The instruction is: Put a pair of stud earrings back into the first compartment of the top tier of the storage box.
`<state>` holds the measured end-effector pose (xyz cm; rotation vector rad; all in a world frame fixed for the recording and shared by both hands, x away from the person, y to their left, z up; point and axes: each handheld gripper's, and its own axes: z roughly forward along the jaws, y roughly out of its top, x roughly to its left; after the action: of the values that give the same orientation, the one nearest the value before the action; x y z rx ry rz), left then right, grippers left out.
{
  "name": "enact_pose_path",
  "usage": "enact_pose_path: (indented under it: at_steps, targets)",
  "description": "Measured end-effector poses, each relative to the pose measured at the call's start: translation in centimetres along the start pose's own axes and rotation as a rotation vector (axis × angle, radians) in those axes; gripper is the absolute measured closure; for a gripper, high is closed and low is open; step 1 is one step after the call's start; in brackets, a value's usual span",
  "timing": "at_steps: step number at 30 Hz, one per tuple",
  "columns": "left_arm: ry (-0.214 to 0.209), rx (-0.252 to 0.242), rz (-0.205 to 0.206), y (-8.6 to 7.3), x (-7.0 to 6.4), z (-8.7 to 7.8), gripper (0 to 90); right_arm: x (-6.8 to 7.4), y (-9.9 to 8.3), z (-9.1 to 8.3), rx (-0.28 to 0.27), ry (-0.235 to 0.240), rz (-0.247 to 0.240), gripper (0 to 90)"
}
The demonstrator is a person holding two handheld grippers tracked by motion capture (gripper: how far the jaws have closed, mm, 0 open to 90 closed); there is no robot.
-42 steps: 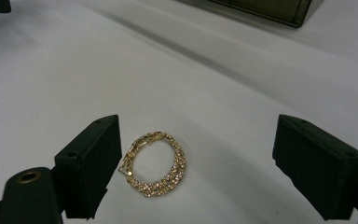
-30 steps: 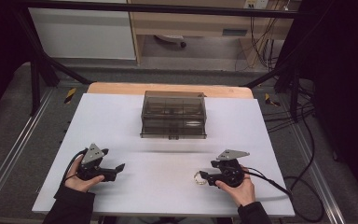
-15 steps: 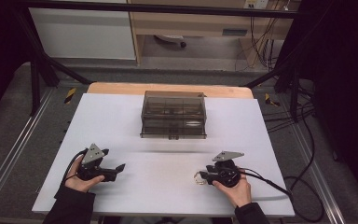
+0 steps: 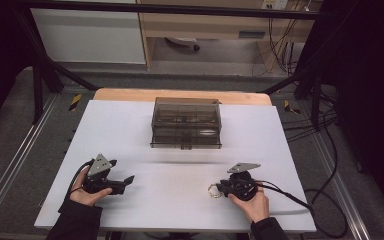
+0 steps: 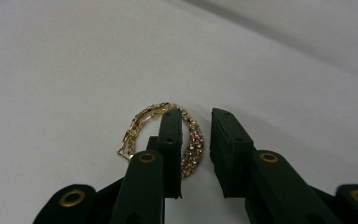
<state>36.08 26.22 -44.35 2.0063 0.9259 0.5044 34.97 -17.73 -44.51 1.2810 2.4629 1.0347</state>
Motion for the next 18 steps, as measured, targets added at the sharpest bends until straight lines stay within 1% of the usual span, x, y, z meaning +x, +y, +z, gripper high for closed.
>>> enact_pose_path:
  at_steps: [7, 12, 18]
  targets:
    - [0.001, 0.003, 0.001, -0.04, 0.00, 0.04, 10.2, -0.03, -0.02, 0.05, 0.008, 0.000, 0.007, 77.8]
    - [0.000, 0.004, 0.003, -0.03, -0.01, 0.05, 10.2, -0.02, 0.01, 0.05, 0.015, 0.004, 0.021, 80.4]
    - [0.000, 0.004, 0.003, -0.03, -0.01, 0.04, 10.2, -0.14, 0.03, -0.02, 0.014, -0.001, 0.012, 83.7]
